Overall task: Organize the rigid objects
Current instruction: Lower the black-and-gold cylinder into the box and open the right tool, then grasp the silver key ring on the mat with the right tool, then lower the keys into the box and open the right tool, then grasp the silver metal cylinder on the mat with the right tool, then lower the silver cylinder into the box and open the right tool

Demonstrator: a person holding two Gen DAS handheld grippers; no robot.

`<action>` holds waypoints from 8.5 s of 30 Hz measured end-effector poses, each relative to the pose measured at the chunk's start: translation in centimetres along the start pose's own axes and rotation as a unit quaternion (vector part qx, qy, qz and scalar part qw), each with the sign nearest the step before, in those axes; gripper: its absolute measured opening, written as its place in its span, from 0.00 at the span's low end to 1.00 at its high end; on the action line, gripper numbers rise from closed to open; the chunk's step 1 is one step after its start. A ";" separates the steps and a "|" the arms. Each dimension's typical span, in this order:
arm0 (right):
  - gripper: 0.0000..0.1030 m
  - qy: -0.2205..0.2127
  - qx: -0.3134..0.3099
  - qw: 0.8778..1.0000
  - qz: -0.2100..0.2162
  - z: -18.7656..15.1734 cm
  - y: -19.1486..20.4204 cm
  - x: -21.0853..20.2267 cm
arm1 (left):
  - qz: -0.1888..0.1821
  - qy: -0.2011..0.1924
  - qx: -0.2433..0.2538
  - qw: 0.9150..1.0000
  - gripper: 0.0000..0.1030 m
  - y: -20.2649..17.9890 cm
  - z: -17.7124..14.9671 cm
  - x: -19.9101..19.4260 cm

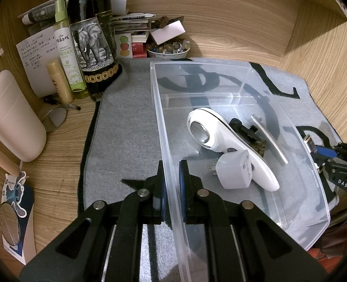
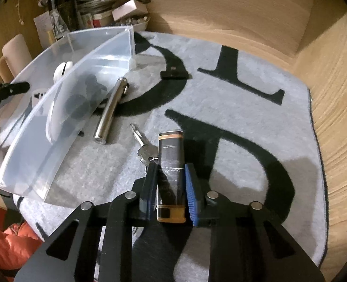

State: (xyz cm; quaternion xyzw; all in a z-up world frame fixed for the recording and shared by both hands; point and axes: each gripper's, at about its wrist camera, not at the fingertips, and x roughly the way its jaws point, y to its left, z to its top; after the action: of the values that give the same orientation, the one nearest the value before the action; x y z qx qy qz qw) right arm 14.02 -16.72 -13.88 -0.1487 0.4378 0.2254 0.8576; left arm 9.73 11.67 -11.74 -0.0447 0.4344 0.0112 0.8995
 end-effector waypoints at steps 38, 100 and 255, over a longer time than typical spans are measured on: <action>0.20 -0.088 -0.111 0.986 0.082 10.5 10.2 -0.9 | -0.002 0.000 0.000 1.000 0.09 0.0 0.0 0.1; 0.22 -0.013 0.030 0.999 0.009 -1.8 -0.3 0.2 | 0.006 0.001 0.002 1.000 0.09 -0.4 -0.2 0.2; 0.14 -0.227 -0.120 0.963 0.080 10.8 8.9 -8.8 | 0.010 0.010 0.000 1.000 0.09 -0.8 -0.1 0.3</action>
State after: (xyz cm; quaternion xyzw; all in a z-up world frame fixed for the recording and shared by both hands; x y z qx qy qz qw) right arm 12.28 -6.50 -1.07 -0.1597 0.2123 0.3717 0.8895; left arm 9.87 10.82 -12.04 -0.0408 0.4435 0.0195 0.8951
